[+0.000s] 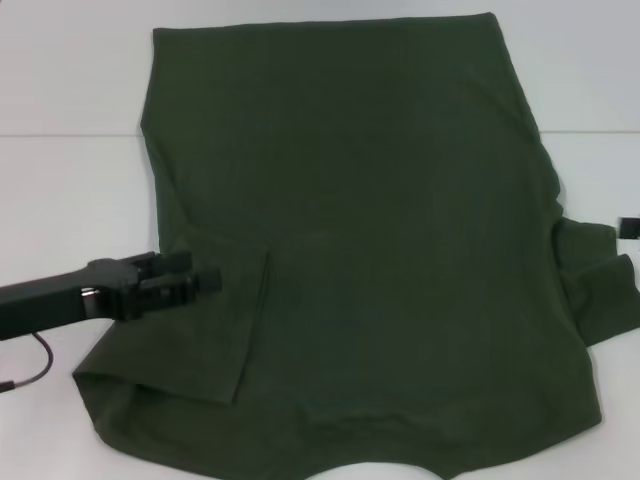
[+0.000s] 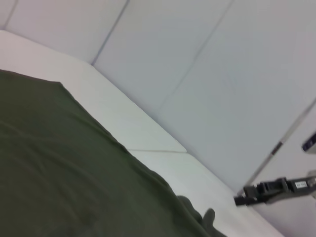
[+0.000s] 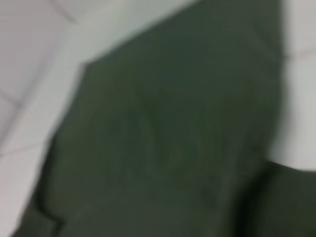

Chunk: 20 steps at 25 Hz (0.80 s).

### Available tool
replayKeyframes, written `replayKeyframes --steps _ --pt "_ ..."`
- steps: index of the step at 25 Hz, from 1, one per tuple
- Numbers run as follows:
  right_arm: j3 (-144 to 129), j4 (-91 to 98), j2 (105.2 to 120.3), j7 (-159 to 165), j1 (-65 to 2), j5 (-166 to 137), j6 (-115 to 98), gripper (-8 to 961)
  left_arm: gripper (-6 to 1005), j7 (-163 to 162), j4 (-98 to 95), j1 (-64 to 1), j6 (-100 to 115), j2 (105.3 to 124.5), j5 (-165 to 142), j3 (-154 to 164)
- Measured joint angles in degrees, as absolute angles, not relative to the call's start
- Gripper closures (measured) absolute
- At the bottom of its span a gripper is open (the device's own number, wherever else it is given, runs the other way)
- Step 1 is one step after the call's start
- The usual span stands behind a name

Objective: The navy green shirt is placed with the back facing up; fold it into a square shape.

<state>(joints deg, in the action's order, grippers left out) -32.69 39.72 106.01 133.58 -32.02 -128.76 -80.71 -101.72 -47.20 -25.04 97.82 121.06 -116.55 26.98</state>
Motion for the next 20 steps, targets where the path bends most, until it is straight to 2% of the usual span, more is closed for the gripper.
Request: replayKeyframes --steps 2,5,9,14,20 --pt "-32.67 41.05 104.82 138.21 -32.5 -132.42 -80.96 101 169 -102.01 -47.28 -25.05 97.74 121.05 -116.14 26.79" --pt "-32.62 44.02 104.56 142.3 -33.14 -137.07 -80.97 100 169 -102.52 -47.13 -25.07 97.71 121.04 -115.28 26.43" --pt "-33.07 44.72 105.29 139.51 -34.41 -139.08 -79.38 99 169 -102.85 -46.98 -25.13 97.71 121.03 -115.13 25.99" --pt "-33.79 44.45 107.03 132.05 -34.89 -139.2 -77.12 101 169 -103.22 -46.75 -25.08 97.67 121.03 -114.39 25.76" --pt "-35.74 44.24 107.62 131.14 -35.4 -142.51 -75.19 100 170 -103.63 -46.75 -24.91 97.79 121.03 -113.59 25.75"
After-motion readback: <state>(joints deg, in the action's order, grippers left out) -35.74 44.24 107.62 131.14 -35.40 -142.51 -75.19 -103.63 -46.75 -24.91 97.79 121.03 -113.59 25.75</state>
